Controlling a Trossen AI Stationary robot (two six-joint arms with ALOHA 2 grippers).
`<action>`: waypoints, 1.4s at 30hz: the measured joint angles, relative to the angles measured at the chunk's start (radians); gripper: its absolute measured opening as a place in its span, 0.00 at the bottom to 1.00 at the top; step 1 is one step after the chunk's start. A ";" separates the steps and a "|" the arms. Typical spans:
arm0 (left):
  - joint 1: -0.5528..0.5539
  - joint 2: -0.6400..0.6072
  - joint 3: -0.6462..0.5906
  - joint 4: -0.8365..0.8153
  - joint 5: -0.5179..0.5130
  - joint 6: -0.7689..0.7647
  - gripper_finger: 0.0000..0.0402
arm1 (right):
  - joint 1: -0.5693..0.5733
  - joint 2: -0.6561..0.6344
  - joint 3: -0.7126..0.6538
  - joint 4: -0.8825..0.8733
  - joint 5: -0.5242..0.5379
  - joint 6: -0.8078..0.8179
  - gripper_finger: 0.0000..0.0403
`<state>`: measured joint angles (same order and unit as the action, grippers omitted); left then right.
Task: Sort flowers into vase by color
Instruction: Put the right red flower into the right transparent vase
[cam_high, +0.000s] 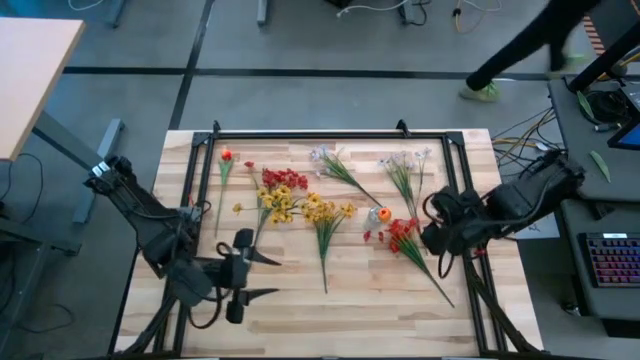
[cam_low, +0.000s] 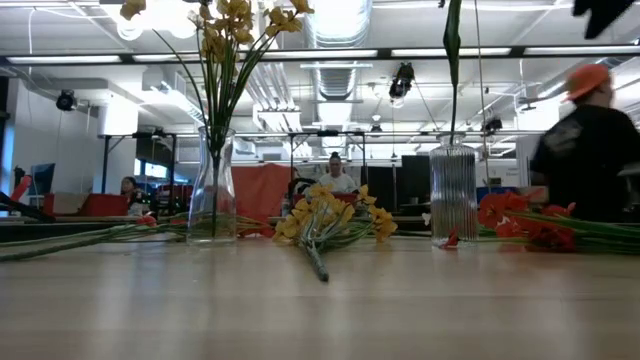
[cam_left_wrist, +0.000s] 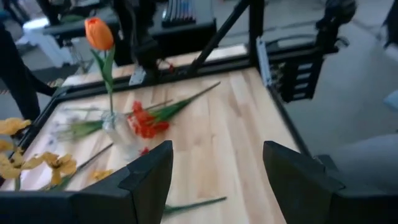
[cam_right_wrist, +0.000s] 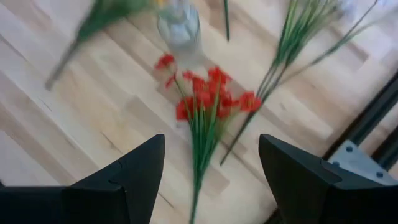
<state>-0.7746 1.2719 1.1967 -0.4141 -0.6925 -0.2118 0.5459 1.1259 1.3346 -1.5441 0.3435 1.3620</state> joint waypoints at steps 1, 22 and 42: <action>0.000 -0.016 -0.025 0.031 0.004 0.012 0.58 | 0.013 0.003 -0.025 0.012 -0.010 0.014 0.62; 0.002 -0.289 -0.316 0.423 -0.064 0.025 0.50 | 0.107 0.101 -0.576 0.589 -0.117 0.207 0.75; 0.007 -0.232 -0.331 0.452 -0.096 0.040 0.50 | 0.106 0.387 -0.572 0.706 -0.206 0.200 0.48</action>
<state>-0.7677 1.0403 0.8654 0.0376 -0.7881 -0.1719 0.6521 1.5125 0.7630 -0.8380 0.1374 1.5624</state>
